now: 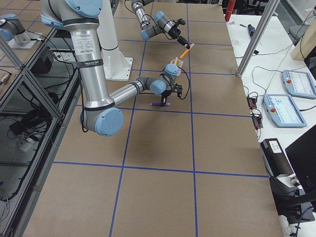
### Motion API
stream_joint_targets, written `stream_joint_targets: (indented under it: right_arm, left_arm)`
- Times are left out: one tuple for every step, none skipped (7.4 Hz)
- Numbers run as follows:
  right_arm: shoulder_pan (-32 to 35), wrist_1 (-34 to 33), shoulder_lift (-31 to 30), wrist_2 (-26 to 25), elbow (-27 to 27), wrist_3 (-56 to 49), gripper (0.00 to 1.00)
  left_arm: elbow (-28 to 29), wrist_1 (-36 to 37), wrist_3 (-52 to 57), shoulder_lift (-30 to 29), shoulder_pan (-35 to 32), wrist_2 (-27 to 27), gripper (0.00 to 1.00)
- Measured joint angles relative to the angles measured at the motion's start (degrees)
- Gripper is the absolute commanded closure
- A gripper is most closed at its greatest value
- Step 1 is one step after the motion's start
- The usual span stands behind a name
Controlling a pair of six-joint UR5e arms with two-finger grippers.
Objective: Collect pens into pen holder
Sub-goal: 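Lower the right gripper onto the purple marker and close on it, then drop the orange marker into the cup while the right lifts the purple marker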
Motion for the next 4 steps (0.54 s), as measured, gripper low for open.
stream_joint_targets:
  right_arm:
    - [0.02, 0.00, -0.03, -0.10, 0.00, 0.00, 1.00]
    - [0.11, -0.01, -0.05, -0.15, 0.10, 0.00, 1.00]
    - [0.38, 0.00, -0.06, -0.13, 0.32, 0.00, 1.00]
    - [1.09, 0.00, -0.05, -0.03, 0.66, 0.00, 1.00]
  left_arm:
    - [0.00, 0.00, 0.02, 0.00, 0.00, 0.01, 1.00]
    - [0.00, 0.00, 0.07, 0.00, 0.00, 0.01, 1.00]
    - [0.00, 0.00, 0.15, 0.00, 0.00, 0.01, 1.00]
    - [0.00, 0.00, 0.24, 0.00, 0.00, 0.03, 1.00]
